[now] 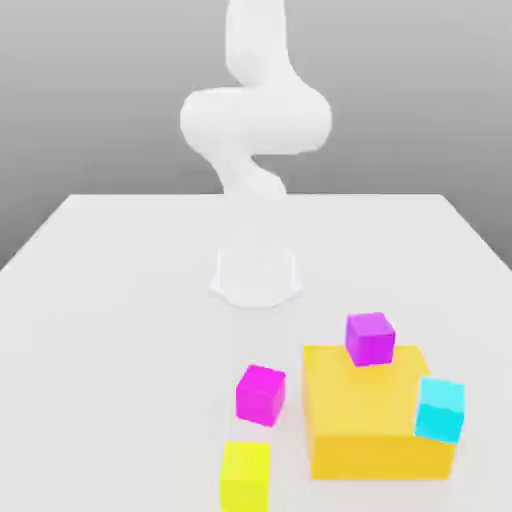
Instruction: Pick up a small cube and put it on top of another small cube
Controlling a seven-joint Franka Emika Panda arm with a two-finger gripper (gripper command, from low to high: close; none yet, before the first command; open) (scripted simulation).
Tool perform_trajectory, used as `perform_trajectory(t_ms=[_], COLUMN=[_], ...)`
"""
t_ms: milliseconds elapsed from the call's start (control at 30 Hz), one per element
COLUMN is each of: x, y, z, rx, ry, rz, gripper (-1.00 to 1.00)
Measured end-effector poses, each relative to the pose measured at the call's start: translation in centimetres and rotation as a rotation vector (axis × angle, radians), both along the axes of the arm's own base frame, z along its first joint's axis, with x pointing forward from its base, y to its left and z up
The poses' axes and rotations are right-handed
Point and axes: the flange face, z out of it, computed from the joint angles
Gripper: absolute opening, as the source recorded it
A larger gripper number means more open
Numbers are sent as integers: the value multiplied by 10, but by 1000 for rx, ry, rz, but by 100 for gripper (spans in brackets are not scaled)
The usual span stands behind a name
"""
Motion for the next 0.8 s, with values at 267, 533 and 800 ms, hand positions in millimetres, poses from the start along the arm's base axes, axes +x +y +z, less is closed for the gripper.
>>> perform_trajectory(t_ms=[267, 533, 800], x=[49, 39, -23], y=[5, 4, 4], z=[-158, -310, -438], rx=[-218, -349, -399], ry=[231, 443, 619], rz=[283, 606, 968], gripper=[0, 0, 0])
